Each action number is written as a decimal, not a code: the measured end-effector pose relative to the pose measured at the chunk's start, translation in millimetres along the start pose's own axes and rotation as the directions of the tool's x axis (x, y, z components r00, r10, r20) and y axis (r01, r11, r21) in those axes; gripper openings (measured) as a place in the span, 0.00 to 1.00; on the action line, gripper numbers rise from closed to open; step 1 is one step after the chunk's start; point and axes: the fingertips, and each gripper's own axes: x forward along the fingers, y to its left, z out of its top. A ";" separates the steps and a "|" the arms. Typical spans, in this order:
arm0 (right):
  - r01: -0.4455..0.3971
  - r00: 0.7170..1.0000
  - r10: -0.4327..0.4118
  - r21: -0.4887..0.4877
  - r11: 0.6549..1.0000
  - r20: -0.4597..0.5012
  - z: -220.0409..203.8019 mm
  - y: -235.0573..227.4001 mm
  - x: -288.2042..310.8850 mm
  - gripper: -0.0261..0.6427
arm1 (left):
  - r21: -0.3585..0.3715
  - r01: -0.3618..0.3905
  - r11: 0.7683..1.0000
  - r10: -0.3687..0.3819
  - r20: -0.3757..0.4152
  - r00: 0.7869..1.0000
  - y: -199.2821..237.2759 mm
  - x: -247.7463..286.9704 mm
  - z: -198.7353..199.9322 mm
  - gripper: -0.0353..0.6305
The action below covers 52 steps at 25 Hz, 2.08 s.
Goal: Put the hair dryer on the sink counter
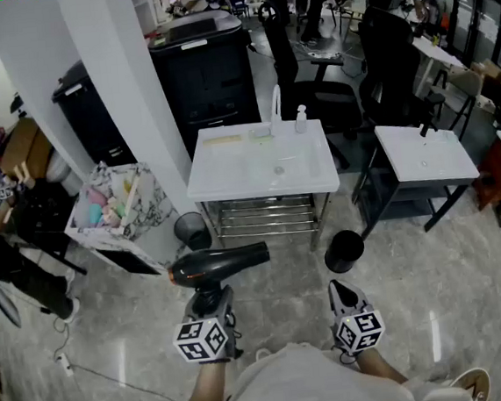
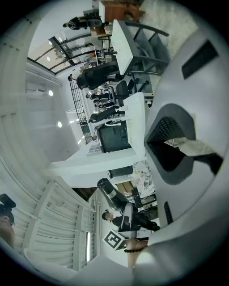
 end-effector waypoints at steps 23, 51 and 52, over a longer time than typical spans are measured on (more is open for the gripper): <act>-0.014 1.000 0.014 0.004 1.000 0.006 1.0 10.8 7.5 0.06 | -0.007 0.010 1.000 -0.010 0.003 1.000 8.6 -1.5 3.2 0.44; -0.047 0.999 0.047 -0.037 0.998 -0.024 -9.4 79.2 59.3 0.06 | -0.050 0.020 0.999 -0.021 -0.010 1.000 76.4 -6.8 2.3 0.44; -0.054 0.998 0.053 -0.039 0.998 -0.026 -10.1 79.1 62.1 0.06 | -0.049 0.020 0.999 -0.020 -0.009 1.000 75.6 -4.5 2.7 0.44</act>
